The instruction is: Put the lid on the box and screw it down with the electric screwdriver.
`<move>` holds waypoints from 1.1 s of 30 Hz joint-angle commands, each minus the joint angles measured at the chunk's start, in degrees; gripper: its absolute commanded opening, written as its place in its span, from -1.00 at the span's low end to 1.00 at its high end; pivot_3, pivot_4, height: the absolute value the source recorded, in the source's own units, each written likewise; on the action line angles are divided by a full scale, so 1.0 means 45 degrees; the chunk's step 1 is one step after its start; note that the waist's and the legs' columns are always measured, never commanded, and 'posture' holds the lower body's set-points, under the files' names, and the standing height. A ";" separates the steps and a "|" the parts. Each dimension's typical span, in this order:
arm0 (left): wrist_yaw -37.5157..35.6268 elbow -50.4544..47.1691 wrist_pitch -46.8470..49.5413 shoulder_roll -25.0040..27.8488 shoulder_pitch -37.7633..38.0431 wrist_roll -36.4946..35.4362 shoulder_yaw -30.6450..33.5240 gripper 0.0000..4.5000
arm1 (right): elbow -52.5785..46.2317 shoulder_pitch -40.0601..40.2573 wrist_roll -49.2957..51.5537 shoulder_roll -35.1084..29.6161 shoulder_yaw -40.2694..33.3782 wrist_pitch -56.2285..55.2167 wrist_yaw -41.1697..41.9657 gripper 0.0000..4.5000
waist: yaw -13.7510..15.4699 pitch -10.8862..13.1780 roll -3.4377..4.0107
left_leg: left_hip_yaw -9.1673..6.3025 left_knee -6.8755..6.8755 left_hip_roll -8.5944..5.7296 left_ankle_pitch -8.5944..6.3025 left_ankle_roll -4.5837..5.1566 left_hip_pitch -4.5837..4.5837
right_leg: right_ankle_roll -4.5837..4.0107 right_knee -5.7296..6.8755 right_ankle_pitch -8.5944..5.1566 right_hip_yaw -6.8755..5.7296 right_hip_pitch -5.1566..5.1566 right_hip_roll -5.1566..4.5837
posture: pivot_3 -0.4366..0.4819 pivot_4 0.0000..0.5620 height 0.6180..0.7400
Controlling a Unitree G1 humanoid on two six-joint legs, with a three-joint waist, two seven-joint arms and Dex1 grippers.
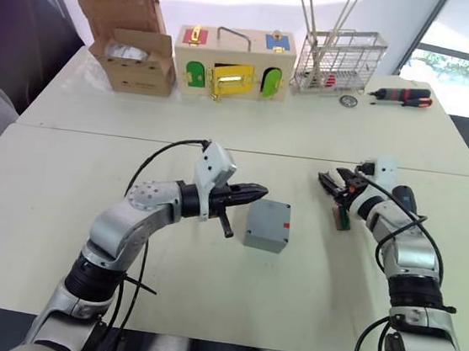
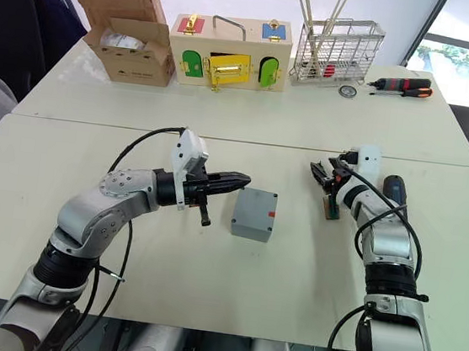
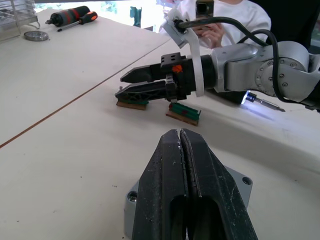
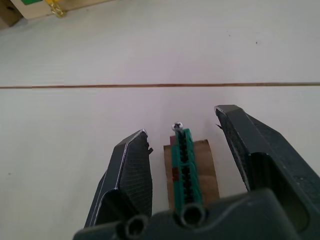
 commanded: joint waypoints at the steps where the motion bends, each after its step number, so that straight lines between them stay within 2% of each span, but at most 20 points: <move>1: 0.0083 -0.0336 -0.0205 0.0019 0.0038 -0.0031 0.0010 -1.00 | -0.0095 -0.0414 -0.0005 0.0035 -0.0095 -0.0294 0.0029 0.10 | -0.0012 0.0000 0.0000 | -0.0001 0.0000 0.0001 0.0000 0.0000 0.0000 | 0.0000 0.0000 0.0000 0.0000 0.0000 0.0000 | -0.05 -0.47 0.84; 2: 0.0110 -0.0355 -0.0212 0.0006 0.0073 -0.0022 -0.0009 -1.00 | -0.0074 -0.0435 -0.0019 0.0068 -0.0085 -0.0323 0.0021 0.10 | -0.0015 0.0000 0.0000 | -0.0001 -0.0001 0.0001 0.0000 0.0000 0.0000 | 0.0000 0.0000 0.0000 0.0000 0.0000 0.0000 | -0.05 -0.47 0.84; 5: 0.0118 -0.0305 -0.0283 0.0014 0.0137 0.0057 -0.0090 -1.00 | 0.0018 -0.0485 -0.0055 0.0161 -0.0027 -0.0425 0.0052 -0.25 | -0.0011 0.0000 0.0000 | -0.0002 0.0000 0.0001 0.0000 0.0000 0.0000 | 0.0000 0.0000 0.0000 -0.0001 0.0001 0.0000 | -0.05 -0.47 0.84; 6: 0.0113 -0.0281 -0.0309 0.0025 0.0143 0.0081 -0.0112 -1.00 | 0.0049 -0.0498 -0.0074 0.0181 -0.0020 -0.0449 0.0054 -0.43 | -0.0010 0.0000 0.0000 | -0.0003 -0.0001 0.0001 0.0000 0.0000 0.0000 | 0.0000 0.0000 0.0000 -0.0001 0.0001 0.0000 | -0.05 -0.47 0.84; 8: 0.0132 -0.0263 -0.0331 0.0012 0.0151 0.0110 -0.0129 -1.00 | 0.0095 -0.0506 -0.0110 0.0206 -0.0019 -0.0500 0.0073 -0.92 | -0.0009 0.0000 0.0000 | -0.0002 -0.0001 0.0000 0.0000 0.0000 0.0000 | 0.0000 0.0000 0.0000 -0.0001 0.0002 0.0000 | -0.05 -0.47 0.84; 9: 0.0144 -0.0267 -0.0337 -0.0002 0.0153 0.0122 -0.0128 -1.00 | 0.0118 -0.0509 -0.0150 0.0207 0.0007 -0.0490 0.0089 -0.98 | -0.0008 0.0000 0.0000 | -0.0002 0.0000 0.0000 0.0000 -0.0001 0.0000 | 0.0000 0.0000 0.0000 0.0000 0.0002 0.0000 | -0.05 -0.47 0.84; 17: 0.0181 -0.0209 -0.0382 -0.0014 0.0151 0.0146 -0.0037 -1.00 | 0.0031 -0.0551 -0.0254 0.0184 -0.0092 -0.0501 -0.0012 -0.98 | -0.0016 0.0000 0.0000 | -0.0002 -0.0001 0.0001 0.0000 -0.0001 0.0000 | 0.0000 0.0001 0.0000 -0.0001 0.0001 0.0000 | -0.05 -0.47 0.84; 33: 0.0194 0.0044 -0.0624 -0.0067 0.0166 0.0198 -0.0080 -1.00 | -0.2268 -0.0455 0.0651 -0.0021 -0.0875 0.0786 -0.0149 -0.98 | -0.0008 0.0000 0.0001 | -0.0003 -0.0001 0.0001 0.0000 -0.0001 -0.0001 | 0.0000 0.0001 0.0000 0.0000 -0.0001 0.0000 | -0.05 -0.47 0.84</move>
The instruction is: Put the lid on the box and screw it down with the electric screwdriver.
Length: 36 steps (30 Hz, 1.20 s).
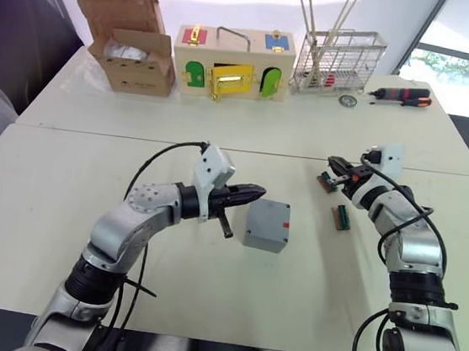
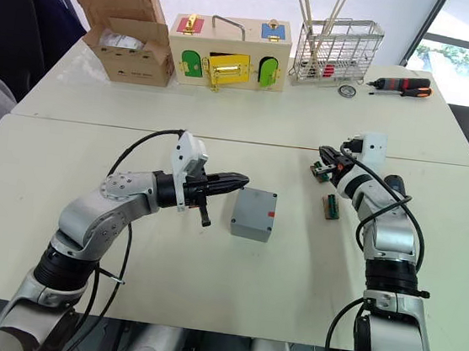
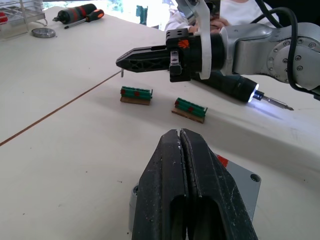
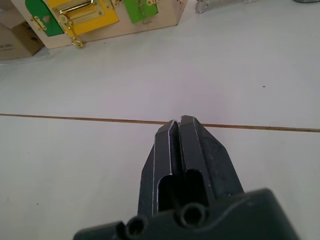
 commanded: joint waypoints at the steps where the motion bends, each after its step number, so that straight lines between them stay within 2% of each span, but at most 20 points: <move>1: -0.0018 -0.0107 -0.0314 -0.0022 -0.0040 0.0009 0.0016 -1.00 | -0.1228 -0.0214 0.0447 -0.0165 -0.0497 0.0046 -0.0006 -0.98 | -0.0003 0.0000 0.0001 | 0.0000 0.0000 0.0000 0.0000 0.0000 -0.0001 | 0.0000 0.0000 0.0000 0.0000 -0.0001 0.0000 | -0.05 -0.47 0.84; 5: -0.0122 -0.0231 -0.0255 0.0248 -0.0001 -0.0067 0.0209 -1.00 | -0.3157 0.0202 0.1157 -0.0514 -0.0733 0.0609 0.0569 -0.98 | 0.0016 0.0001 0.0002 | -0.0001 -0.0001 0.0001 0.0000 0.0000 -0.0004 | 0.0000 0.0001 0.0000 0.0000 -0.0006 0.0000 | -0.05 -0.47 0.84; 12: -0.0733 -0.1178 0.0252 0.1474 0.0396 -0.0636 0.0568 -1.00 | -0.8119 0.2521 0.3965 -0.1749 -0.1022 0.3107 0.2329 -0.98 | 0.0084 0.0001 0.0001 | -0.0006 -0.0003 0.0003 -0.0001 0.0003 -0.0009 | 0.0000 -0.0005 0.0000 0.0001 -0.0002 0.0000 | -0.05 -0.47 0.84; 15: -0.1062 -0.1785 0.0709 0.1943 0.0621 -0.1131 0.0523 -1.00 | -0.9382 0.3695 0.4947 -0.1948 -0.1028 0.3869 0.2692 -0.98 | 0.0121 0.0001 0.0001 | -0.0010 0.0000 0.0006 -0.0003 0.0005 -0.0008 | 0.0000 -0.0003 0.0000 0.0001 0.0000 0.0000 | -0.05 -0.47 0.84; 22: -0.1226 -0.2431 0.1464 0.2424 0.0828 -0.1644 0.0192 -1.00 | -0.9880 0.4327 0.4927 -0.1603 -0.0331 0.3996 0.2330 -0.98 | 0.0105 0.0001 0.0001 | -0.0006 0.0004 0.0006 -0.0023 0.0040 -0.0002 | 0.0000 -0.0002 0.0000 0.0005 0.0003 0.0000 | -0.05 -0.47 0.84; 36: -0.1074 -0.2438 0.1529 0.2727 0.0787 -0.1611 0.0205 -1.00 | -0.9199 0.4538 0.4425 -0.1695 0.0198 0.3607 0.2295 -0.98 | 0.0126 0.0001 0.0001 | -0.0006 0.0002 0.0005 -0.0005 0.0009 -0.0003 | 0.0000 -0.0006 0.0000 0.0004 0.0003 0.0000 | -0.05 -0.47 0.84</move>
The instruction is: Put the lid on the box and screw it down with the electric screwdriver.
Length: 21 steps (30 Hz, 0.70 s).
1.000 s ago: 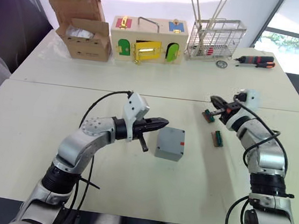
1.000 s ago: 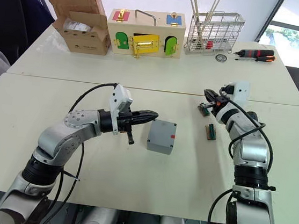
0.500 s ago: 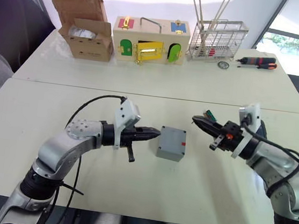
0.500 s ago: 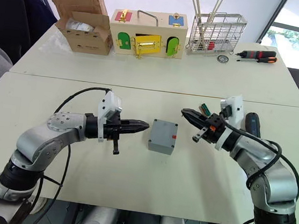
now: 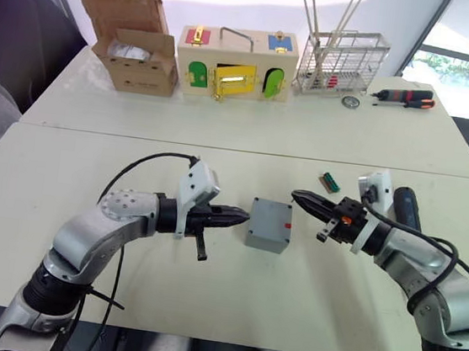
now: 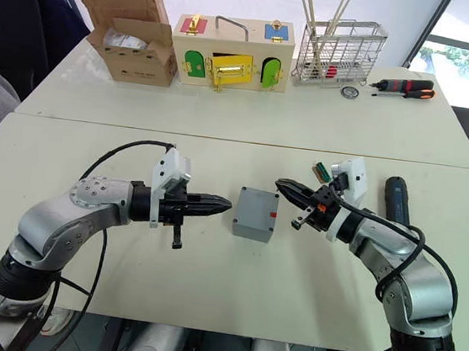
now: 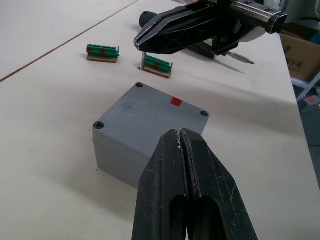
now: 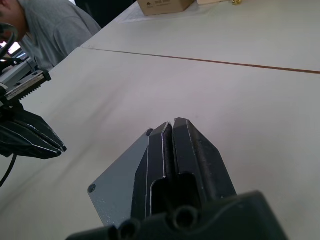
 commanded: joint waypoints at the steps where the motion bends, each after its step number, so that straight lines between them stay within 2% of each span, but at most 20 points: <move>1: 0.0023 -0.0380 0.0006 0.0050 -0.0070 -0.0150 0.0083 -1.00 | 0.0022 -0.0051 -0.0144 -0.0063 0.0088 -0.0335 0.0077 -0.98 | 0.0002 0.0000 0.0000 | 0.0000 0.0000 0.0000 0.0000 0.0000 0.0000 | 0.0000 0.0000 0.0000 0.0000 0.0001 0.0000 | -0.05 -0.47 0.84; 21: 0.0413 -0.0360 -0.0092 -0.0123 -0.0024 -0.0073 0.0054 -1.00 | 0.1046 -0.0141 -0.0908 0.0038 0.0705 -0.1050 0.0330 -0.98 | -0.0001 0.0000 0.0000 | 0.0000 0.0000 0.0000 0.0001 -0.0001 0.0000 | 0.0000 0.0000 0.0000 0.0000 0.0001 0.0000 | -0.05 -0.47 0.84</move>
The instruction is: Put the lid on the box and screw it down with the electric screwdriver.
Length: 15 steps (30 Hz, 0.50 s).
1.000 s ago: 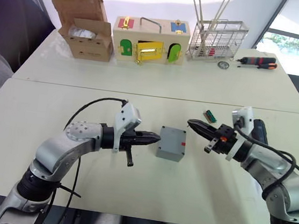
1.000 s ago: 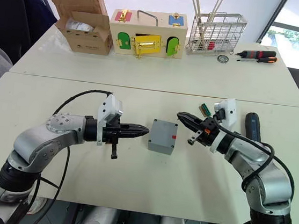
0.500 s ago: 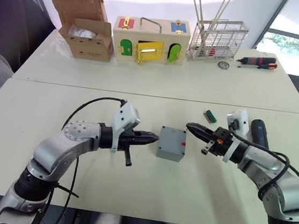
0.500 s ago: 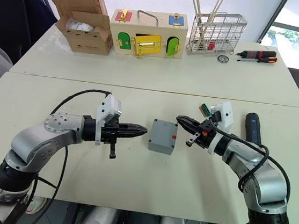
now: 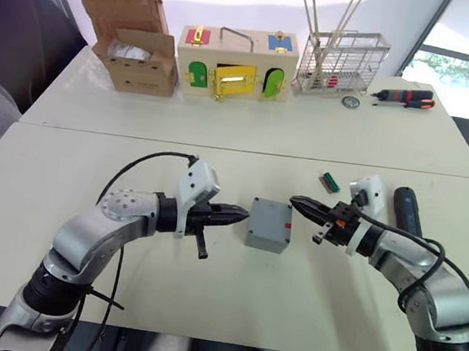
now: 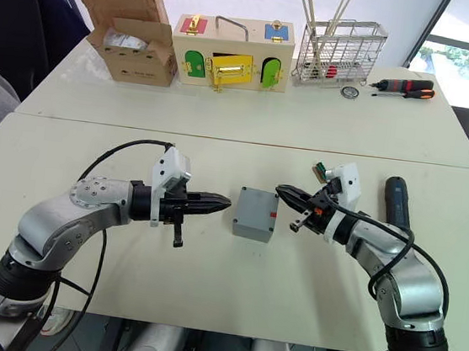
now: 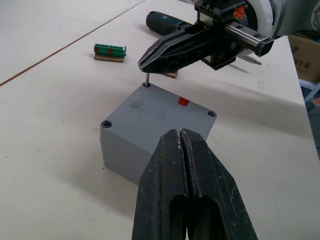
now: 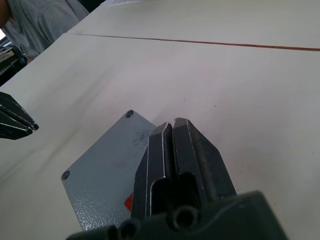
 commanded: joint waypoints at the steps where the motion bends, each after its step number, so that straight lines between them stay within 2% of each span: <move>1: 0.0080 -0.0352 -0.0099 -0.0066 -0.0037 -0.0077 0.0049 -1.00 | -0.0053 -0.0134 -0.0072 0.0029 0.0011 -0.0294 0.0074 -0.98 | -0.0001 0.0000 0.0000 | 0.0000 0.0000 0.0000 0.0000 0.0000 0.0000 | 0.0000 0.0000 0.0000 0.0000 0.0000 0.0000 | -0.05 -0.47 0.84; 10: 0.0144 -0.0289 -0.0152 -0.0143 -0.0061 -0.0024 0.0016 -1.00 | 0.0013 -0.0151 -0.0260 -0.0017 0.0274 -0.0266 0.0094 -0.98 | -0.0002 0.0000 0.0000 | 0.0000 0.0000 0.0000 0.0000 -0.0001 0.0000 | 0.0000 0.0000 0.0000 0.0000 -0.0001 0.0000 | -0.05 -0.47 0.84; 13: 0.0168 -0.0264 -0.0168 -0.0184 -0.0065 -0.0036 0.0014 -1.00 | 0.0111 -0.0216 -0.0480 -0.0220 0.0293 -0.0381 0.0194 -0.60 | 0.0001 0.0000 0.0000 | 0.0000 0.0000 0.0000 0.0000 -0.0001 0.0000 | 0.0000 0.0000 0.0000 0.0000 0.0000 0.0000 | -0.05 -0.47 0.84; 15: 0.0173 -0.0218 -0.0191 -0.0211 -0.0073 -0.0017 0.0003 -1.00 | 0.0086 -0.0252 -0.0523 -0.0237 0.0182 -0.0396 0.0199 -0.17 | 0.0003 0.0000 0.0000 | 0.0000 0.0000 0.0000 0.0001 -0.0001 0.0000 | 0.0000 0.0000 0.0000 -0.0001 0.0000 0.0000 | -0.05 -0.47 0.84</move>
